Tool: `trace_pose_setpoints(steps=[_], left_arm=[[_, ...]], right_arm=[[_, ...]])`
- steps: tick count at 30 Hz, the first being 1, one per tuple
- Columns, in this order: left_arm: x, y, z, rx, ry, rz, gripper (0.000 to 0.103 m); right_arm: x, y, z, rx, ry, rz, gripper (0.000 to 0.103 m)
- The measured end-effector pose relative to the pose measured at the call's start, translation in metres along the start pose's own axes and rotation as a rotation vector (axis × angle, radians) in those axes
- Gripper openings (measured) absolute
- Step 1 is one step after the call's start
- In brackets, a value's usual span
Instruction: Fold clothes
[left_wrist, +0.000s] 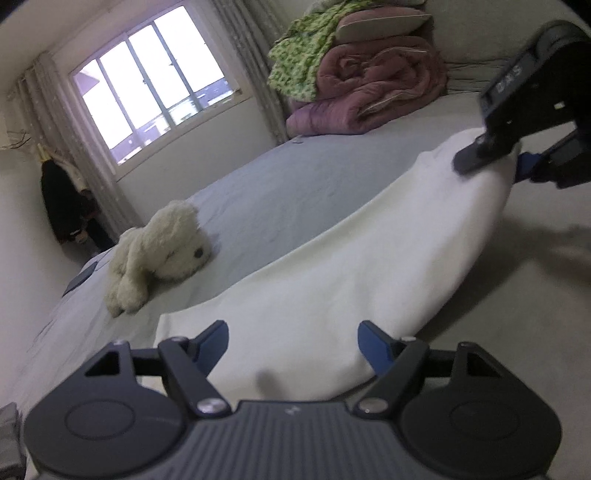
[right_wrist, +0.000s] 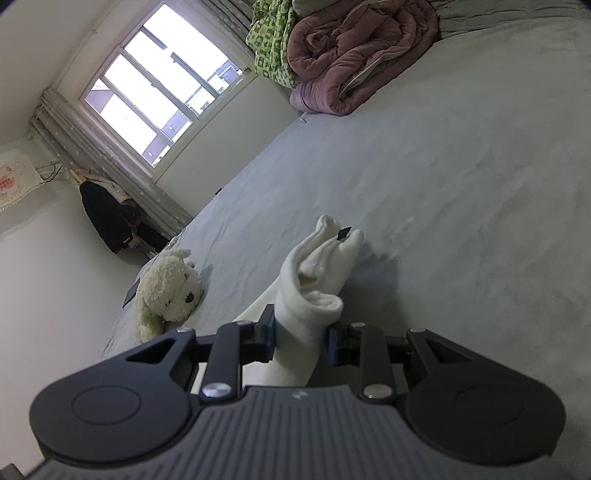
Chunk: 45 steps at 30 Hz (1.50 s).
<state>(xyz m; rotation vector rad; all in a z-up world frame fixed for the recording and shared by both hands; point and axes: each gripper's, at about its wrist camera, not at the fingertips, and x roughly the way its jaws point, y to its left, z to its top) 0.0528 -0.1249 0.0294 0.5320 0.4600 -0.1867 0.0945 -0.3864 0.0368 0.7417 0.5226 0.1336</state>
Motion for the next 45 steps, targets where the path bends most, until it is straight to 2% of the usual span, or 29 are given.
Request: trace_pose_setpoints(steps=[9,13,16,19,28,36,45], left_arm=[[0.012,-0.003,0.000,-0.006,0.056,0.003,0.079],[0.019,0.005,0.006,-0.066,0.078,-0.018,0.079],[0.026,0.007,0.011,-0.068,0.086,-0.010,0.081],[0.036,0.006,0.016,-0.048,0.095,0.005,0.081],[0.076,0.012,0.039,-0.081,0.148,-0.013,0.083],[0.109,0.026,0.059,-0.174,0.230,-0.066,0.084],[0.146,0.037,0.075,-0.254,0.294,-0.058,0.084]], right_arm=[[-0.002,-0.003,0.001,0.008,0.009,0.002,0.030],[-0.003,-0.003,0.001,0.010,0.009,-0.001,0.030],[-0.003,-0.004,0.001,0.014,0.010,-0.003,0.030],[-0.002,-0.005,0.001,0.021,0.012,-0.004,0.030],[-0.002,-0.008,0.000,0.038,0.018,-0.004,0.030],[-0.001,-0.010,-0.001,0.048,0.018,-0.003,0.030],[-0.002,-0.015,-0.001,0.056,0.022,-0.007,0.030]])
